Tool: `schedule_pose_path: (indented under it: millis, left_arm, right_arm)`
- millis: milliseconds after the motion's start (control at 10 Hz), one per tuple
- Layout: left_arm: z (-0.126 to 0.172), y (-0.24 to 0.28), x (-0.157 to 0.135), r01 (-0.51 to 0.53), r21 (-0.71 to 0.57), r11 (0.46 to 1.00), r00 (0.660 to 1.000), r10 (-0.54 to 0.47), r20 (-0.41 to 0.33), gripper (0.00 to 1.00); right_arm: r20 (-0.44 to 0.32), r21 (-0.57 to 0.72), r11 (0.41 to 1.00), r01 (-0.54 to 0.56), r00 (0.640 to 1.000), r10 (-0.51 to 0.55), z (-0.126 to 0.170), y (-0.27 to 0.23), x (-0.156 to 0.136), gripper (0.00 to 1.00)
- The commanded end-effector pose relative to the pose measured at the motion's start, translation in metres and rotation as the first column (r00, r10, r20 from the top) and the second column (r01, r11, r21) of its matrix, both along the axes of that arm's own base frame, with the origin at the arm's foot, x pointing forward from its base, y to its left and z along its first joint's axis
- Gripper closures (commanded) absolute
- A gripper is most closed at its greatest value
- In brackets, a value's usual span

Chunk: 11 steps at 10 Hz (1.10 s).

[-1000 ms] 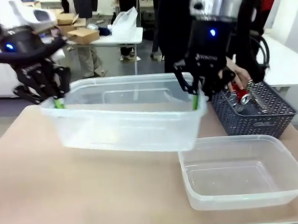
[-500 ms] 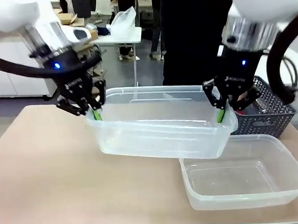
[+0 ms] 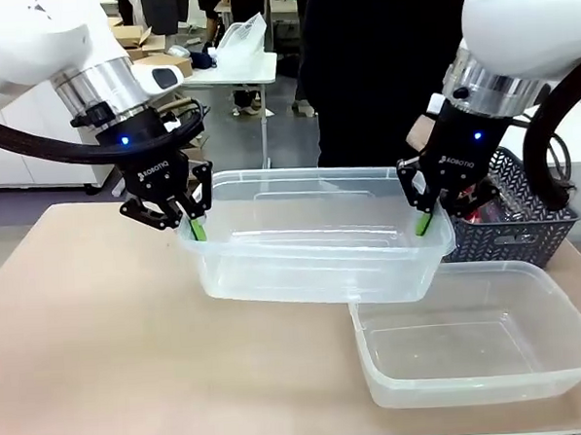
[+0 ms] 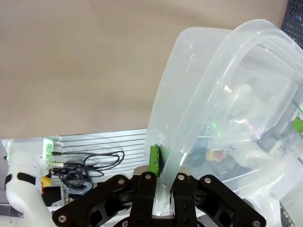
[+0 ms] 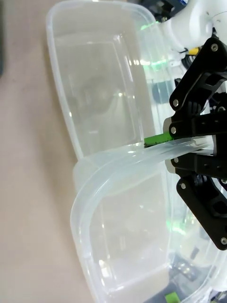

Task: Sort the waste into each basket.
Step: Pick up the Organizing box on the left side of the table and lift it, then offer the picked Organizing box to the human.

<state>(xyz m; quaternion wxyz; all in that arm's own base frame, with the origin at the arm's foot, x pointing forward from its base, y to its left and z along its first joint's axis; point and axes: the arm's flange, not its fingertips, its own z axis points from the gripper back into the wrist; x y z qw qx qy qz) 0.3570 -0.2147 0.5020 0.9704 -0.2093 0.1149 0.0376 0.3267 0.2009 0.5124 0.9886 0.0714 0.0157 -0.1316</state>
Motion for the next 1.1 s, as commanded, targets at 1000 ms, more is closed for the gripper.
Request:
schedule_pose_path:
  millis: [1000]
  left_arm:
    - [0.0011,0.0022,0.0009,-0.018,-0.013,1.0,1.0,0.018,-0.009,0.95]
  right_arm:
    - [-0.001,-0.016,1.0,0.004,1.0,-0.004,0.0053,0.0002,-0.0012,0.96]
